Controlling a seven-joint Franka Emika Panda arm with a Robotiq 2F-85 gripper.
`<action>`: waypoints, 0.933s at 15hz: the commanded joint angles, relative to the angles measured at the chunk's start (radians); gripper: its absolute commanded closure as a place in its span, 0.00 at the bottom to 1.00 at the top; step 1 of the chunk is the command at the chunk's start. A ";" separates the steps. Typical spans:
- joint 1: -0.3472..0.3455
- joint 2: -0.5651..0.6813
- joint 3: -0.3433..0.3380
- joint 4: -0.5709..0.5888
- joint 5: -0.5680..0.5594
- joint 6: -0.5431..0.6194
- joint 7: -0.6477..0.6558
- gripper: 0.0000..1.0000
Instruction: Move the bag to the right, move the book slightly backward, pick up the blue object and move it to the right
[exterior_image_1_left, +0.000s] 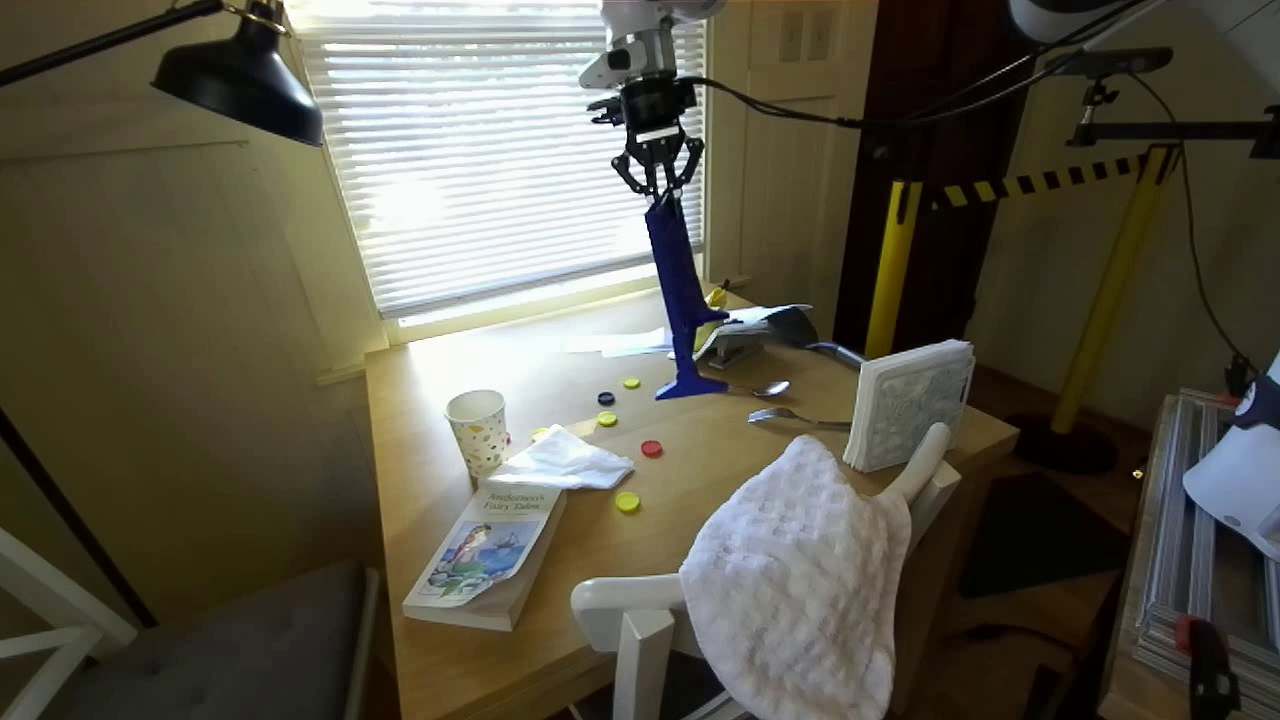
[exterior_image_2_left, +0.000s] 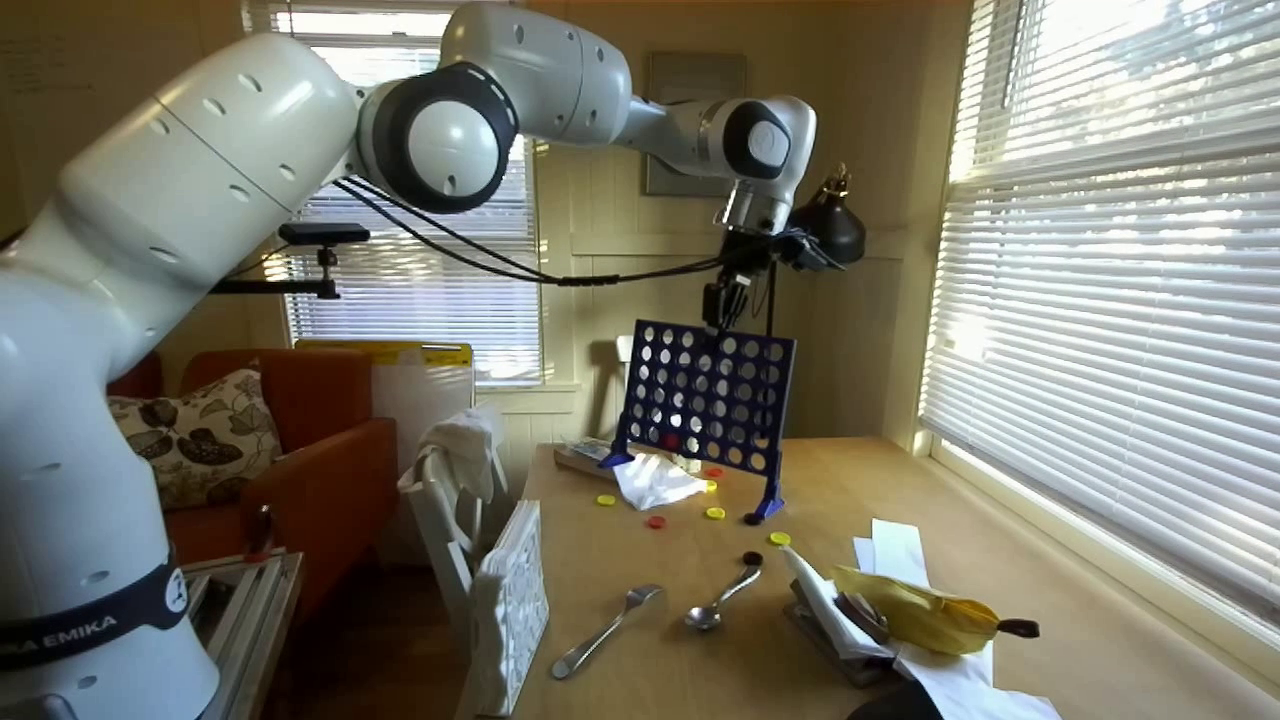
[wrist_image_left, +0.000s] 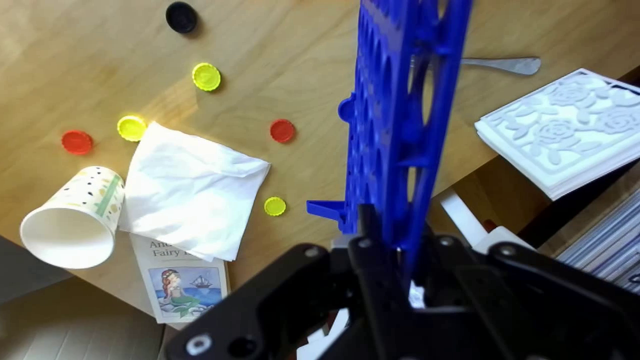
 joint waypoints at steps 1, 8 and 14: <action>0.001 0.000 -0.001 0.000 -0.001 0.000 -0.001 0.84; 0.010 -0.002 -0.004 0.002 -0.020 0.016 -0.038 0.96; 0.016 -0.001 -0.011 0.007 -0.040 0.046 -0.080 0.96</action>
